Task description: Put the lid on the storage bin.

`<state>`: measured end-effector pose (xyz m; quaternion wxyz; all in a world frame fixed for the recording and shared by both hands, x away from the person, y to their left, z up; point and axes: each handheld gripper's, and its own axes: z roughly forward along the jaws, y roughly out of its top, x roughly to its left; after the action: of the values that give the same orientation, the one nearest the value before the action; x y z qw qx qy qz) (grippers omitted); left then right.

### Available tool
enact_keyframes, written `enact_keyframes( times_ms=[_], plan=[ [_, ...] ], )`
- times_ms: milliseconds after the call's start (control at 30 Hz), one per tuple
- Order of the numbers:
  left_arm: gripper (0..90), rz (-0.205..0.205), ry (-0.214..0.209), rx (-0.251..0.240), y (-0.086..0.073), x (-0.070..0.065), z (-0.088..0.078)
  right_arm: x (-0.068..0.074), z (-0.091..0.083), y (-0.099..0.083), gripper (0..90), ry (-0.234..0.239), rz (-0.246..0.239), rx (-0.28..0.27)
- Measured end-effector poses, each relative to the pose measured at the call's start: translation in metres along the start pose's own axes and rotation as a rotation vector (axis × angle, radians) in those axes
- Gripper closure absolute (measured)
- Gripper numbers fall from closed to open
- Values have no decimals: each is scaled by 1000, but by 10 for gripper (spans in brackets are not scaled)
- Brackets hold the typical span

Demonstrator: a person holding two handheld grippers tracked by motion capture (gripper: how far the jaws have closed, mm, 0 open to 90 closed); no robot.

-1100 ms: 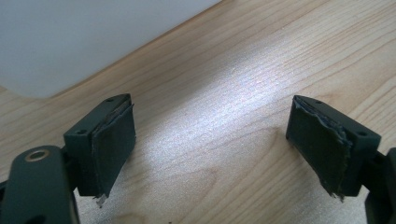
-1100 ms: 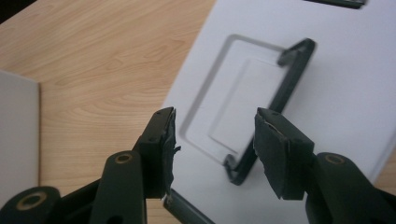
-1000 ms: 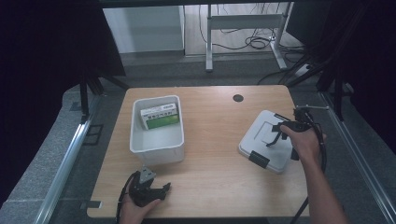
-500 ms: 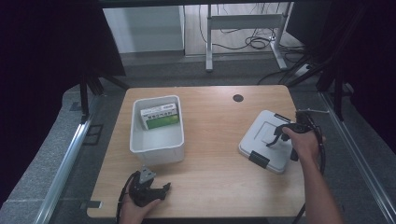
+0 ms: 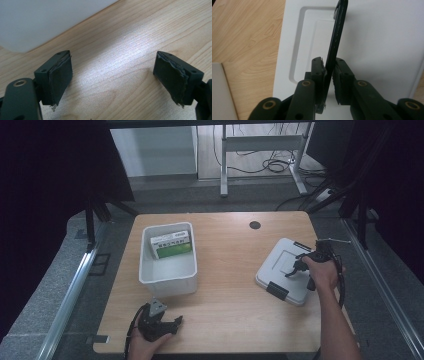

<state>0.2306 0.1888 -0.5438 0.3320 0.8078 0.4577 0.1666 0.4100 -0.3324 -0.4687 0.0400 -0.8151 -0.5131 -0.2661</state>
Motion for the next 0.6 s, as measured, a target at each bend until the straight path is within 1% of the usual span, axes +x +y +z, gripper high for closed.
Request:
enact_keyframes(
  times_ms=[133,200,400,433,600],
  plan=[
    [156,0,0,0,0,0,0,0,0,1,814,2,24,6],
    [156,0,0,0,0,0,0,-1,0,1,819,6,44,6],
    [156,1,0,0,0,0,0,-1,-1,1,835,4,72,3],
    [157,0,0,0,0,0,0,0,-1,1,841,8,83,2],
    [156,0,0,0,0,0,0,2,-1,0,844,3,78,4]
  ],
)
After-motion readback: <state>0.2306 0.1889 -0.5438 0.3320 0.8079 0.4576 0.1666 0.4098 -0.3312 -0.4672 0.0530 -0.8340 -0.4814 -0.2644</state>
